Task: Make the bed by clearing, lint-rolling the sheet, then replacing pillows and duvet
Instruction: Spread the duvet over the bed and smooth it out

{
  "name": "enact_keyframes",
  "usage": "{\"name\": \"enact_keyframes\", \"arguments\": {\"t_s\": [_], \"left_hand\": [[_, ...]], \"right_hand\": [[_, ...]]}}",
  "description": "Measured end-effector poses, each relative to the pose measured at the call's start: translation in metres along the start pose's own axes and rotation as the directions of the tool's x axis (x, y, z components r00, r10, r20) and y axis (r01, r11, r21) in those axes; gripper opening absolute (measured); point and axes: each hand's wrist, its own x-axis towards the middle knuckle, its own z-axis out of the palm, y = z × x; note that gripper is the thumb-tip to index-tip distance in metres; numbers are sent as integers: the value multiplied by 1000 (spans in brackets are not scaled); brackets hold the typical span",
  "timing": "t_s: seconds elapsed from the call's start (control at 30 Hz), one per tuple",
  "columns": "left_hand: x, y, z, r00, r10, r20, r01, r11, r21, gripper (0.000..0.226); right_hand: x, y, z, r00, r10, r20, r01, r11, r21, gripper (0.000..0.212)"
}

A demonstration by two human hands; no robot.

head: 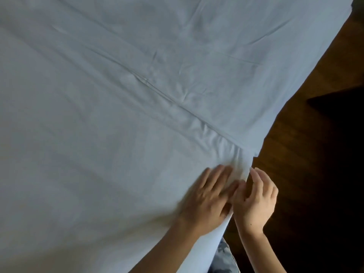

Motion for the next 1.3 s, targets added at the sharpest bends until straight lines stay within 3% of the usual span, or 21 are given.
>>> {"name": "enact_keyframes", "arguments": {"t_s": [0.07,0.1,0.17,0.23,0.33,0.47,0.53,0.67,0.77,0.9,0.97,1.1,1.23,1.3], "left_hand": [[-1,-2,-9,985,152,-79,-162,978,-132,28],[3,-9,-19,976,119,-184,-154,970,-187,21],[22,-34,-48,898,-31,-440,-66,977,-204,16],[50,-71,-80,822,-102,-560,89,995,-51,27],[90,-122,-109,909,-70,-411,194,944,268,43],[109,-141,-124,923,-73,-377,246,866,435,18],[113,-139,-124,932,-73,-356,233,872,431,23],[105,-102,-104,959,45,-280,47,949,312,29],[90,-81,-99,958,69,-277,12,960,280,26],[49,-101,-91,964,152,-218,-78,946,314,27],[35,-111,-85,977,128,-173,-62,937,345,29],[39,-106,-84,991,31,-129,6,961,276,23],[25,-83,-83,946,320,45,-323,931,171,31],[19,-89,-92,936,349,-42,-337,924,179,33]], "right_hand": [[27,-3,-4,995,-103,-11,103,995,-4,38],[45,-9,-4,987,-159,5,159,987,-3,42],[79,-23,4,968,-246,57,247,969,-2,48],[106,-35,16,947,-296,127,300,954,-11,48],[127,-37,29,926,-346,153,359,930,-72,38],[133,-18,31,959,-269,86,275,959,-65,33],[128,-8,27,964,-255,80,257,966,-27,34],[116,27,-1,961,-259,100,256,966,43,36],[100,38,-33,935,-334,118,330,943,52,37],[65,25,-31,882,-367,295,359,930,83,43],[53,17,-11,858,-329,395,328,942,71,50],[53,12,1,887,-245,392,229,970,86,43],[49,28,-13,867,-331,373,303,944,134,27],[49,30,-15,883,-361,302,347,933,99,24]]}}
